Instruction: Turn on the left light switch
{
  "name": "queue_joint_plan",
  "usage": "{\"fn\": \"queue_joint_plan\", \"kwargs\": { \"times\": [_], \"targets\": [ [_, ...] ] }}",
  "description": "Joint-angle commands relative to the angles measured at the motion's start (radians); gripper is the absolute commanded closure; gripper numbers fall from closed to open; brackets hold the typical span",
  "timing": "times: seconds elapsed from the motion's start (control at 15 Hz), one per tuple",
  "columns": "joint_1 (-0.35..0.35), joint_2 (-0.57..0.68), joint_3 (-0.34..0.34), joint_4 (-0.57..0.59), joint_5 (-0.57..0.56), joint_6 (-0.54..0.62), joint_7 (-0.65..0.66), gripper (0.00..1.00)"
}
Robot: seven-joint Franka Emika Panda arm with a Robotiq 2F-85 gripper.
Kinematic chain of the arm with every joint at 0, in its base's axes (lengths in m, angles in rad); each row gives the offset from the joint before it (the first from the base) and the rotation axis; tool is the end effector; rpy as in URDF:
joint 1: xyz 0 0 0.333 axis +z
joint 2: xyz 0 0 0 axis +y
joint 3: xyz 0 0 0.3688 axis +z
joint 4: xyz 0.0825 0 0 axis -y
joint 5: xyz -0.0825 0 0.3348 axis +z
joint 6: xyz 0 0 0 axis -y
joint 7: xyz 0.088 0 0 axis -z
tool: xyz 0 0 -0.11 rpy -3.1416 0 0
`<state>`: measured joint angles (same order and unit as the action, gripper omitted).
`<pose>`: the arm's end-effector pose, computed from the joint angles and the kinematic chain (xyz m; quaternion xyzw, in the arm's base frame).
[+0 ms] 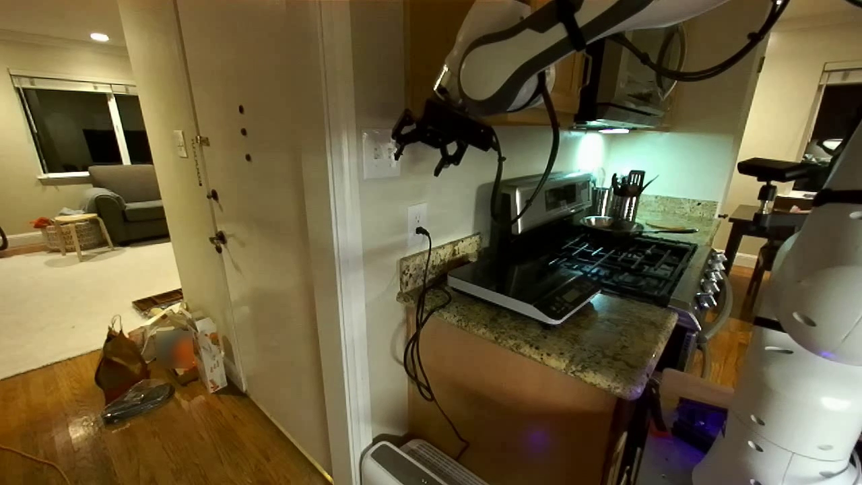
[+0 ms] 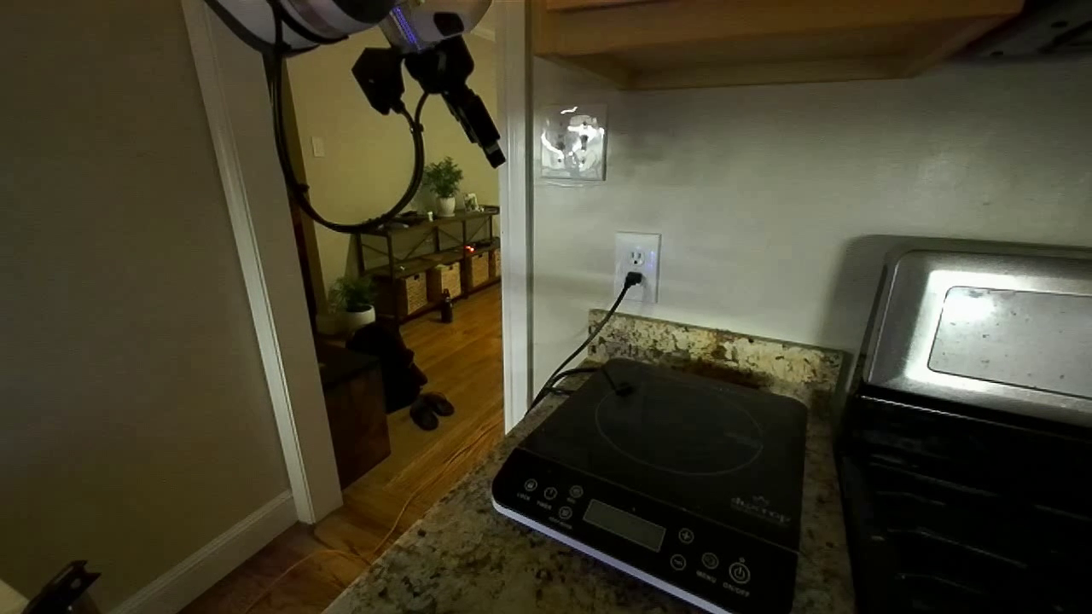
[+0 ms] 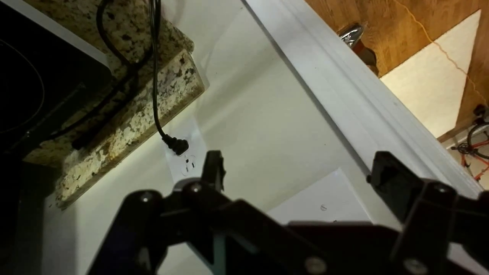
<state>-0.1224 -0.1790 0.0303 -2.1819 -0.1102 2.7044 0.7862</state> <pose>0.4906 -0.0403 0.6178 -0.8655 0.3629 -0.3366 0.0775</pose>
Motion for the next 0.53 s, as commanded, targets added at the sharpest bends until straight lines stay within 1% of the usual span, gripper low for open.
{"fn": "queue_joint_plan", "kwargs": {
  "times": [0.0, 0.27, 0.47],
  "targets": [
    [-0.002, 0.001, 0.002, 0.001, 0.004, -0.001, -0.004, 0.00],
    [-0.001, 0.001, 0.003, 0.001, 0.004, -0.001, -0.004, 0.00],
    [-0.009, 0.027, 0.002, 0.019, 0.025, 0.026, 0.058, 0.00]
  ]
}}
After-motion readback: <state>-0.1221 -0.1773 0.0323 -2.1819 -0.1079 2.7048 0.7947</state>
